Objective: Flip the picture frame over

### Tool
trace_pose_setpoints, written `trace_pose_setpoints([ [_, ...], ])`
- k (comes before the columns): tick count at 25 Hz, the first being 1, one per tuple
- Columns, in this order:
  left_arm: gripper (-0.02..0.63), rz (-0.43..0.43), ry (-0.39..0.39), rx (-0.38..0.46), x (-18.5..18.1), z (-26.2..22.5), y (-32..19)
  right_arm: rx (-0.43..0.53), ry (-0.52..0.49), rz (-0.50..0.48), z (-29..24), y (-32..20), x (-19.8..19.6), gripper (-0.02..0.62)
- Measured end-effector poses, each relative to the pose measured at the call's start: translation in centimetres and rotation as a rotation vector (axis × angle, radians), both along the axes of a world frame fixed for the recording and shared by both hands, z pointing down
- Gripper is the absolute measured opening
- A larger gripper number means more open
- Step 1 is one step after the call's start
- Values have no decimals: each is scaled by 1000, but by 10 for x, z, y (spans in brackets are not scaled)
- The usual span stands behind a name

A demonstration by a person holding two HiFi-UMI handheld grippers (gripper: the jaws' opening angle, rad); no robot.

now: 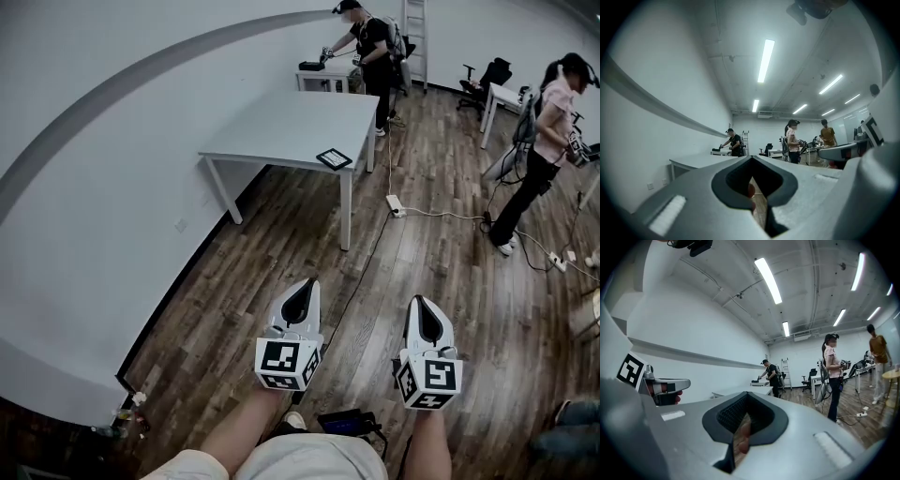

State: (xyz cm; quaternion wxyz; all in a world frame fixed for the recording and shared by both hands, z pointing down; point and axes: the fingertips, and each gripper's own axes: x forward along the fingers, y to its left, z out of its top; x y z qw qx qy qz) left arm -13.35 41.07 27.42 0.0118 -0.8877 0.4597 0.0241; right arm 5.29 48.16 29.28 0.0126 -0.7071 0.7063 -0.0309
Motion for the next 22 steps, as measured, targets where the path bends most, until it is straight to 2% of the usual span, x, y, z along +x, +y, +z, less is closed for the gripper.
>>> trace_pose_setpoints([
  [5, 0, -30, -3, -15, 25, 5, 6, 3, -6, -23, 4, 6, 28, 26],
  [13, 1, -40, 12, -24, 42, 5, -4, -23, 11, -38, 11, -11, 38, 26],
  [22, 0, -8, 37, -47, 54, 18, -55, -49, 32, -18, 20, -57, 42, 26],
])
